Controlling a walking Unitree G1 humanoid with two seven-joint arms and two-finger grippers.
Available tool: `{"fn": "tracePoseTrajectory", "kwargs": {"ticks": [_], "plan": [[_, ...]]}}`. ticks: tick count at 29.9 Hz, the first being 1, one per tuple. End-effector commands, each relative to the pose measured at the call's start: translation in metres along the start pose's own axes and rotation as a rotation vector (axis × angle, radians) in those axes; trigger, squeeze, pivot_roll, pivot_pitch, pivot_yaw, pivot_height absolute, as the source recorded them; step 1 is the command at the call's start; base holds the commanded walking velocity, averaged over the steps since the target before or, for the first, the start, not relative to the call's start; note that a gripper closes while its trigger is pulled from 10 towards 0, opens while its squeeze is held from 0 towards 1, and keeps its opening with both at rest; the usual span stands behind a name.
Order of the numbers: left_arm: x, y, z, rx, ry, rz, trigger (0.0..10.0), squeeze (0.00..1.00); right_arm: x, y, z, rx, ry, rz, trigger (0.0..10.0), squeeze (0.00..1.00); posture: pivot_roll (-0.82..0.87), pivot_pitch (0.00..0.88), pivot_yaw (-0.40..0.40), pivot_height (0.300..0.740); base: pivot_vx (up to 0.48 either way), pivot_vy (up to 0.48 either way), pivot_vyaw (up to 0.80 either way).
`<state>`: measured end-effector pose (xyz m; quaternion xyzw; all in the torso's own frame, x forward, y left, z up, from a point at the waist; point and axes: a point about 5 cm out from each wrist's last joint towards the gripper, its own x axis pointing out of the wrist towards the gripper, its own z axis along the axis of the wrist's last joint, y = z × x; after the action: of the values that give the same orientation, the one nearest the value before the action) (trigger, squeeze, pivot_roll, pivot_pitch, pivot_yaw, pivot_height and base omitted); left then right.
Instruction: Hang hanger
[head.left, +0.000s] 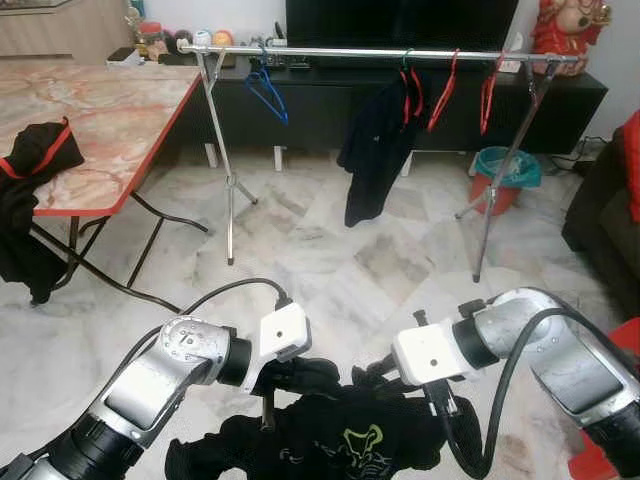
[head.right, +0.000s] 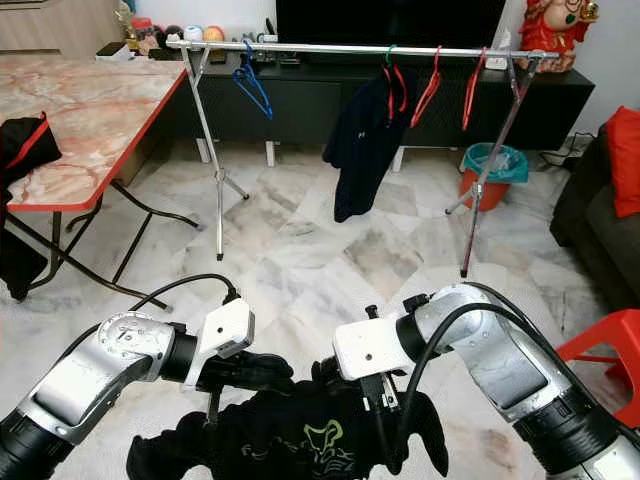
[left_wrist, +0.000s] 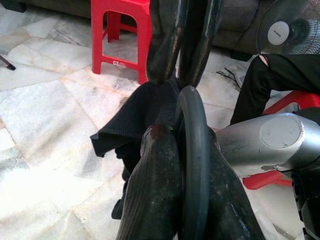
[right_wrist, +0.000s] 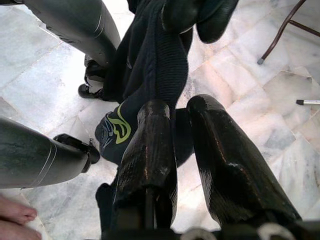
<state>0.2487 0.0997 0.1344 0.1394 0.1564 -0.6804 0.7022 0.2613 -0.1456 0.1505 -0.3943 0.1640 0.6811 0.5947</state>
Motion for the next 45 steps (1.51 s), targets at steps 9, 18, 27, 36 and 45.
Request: {"fn": "tracePoseTrajectory", "kwargs": {"ticks": [9,18,27,36,45], "plan": [[-0.003,0.003,0.007,0.044,-0.018,0.023,0.0,0.0,-0.004,0.005,-0.012,0.079,0.002,0.004,10.0,0.93,-0.12,0.0,-0.021,0.74,0.0,0.0,0.0],[-0.003,0.003,0.009,0.043,-0.028,0.02,0.0,0.0,-0.004,0.008,-0.025,0.113,0.032,0.006,10.0,0.0,-0.11,0.0,-0.021,0.74,0.0,0.0,0.0],[-0.003,0.002,0.01,0.042,-0.034,0.017,0.0,0.0,0.0,0.006,-0.027,0.148,-0.004,-0.015,10.0,0.0,-0.11,0.0,-0.023,0.74,0.0,0.0,0.0],[-0.002,0.003,0.011,0.049,-0.039,0.027,6.5,0.0,0.002,0.004,-0.027,0.164,-0.033,-0.015,10.0,0.0,-0.11,0.0,-0.025,0.74,0.0,0.0,0.0],[-0.002,0.003,0.012,0.049,-0.049,0.029,7.1,0.0,0.008,0.009,-0.027,0.187,-0.068,0.045,10.0,0.0,-0.1,0.0,-0.029,0.74,0.0,0.0,0.0]]}}
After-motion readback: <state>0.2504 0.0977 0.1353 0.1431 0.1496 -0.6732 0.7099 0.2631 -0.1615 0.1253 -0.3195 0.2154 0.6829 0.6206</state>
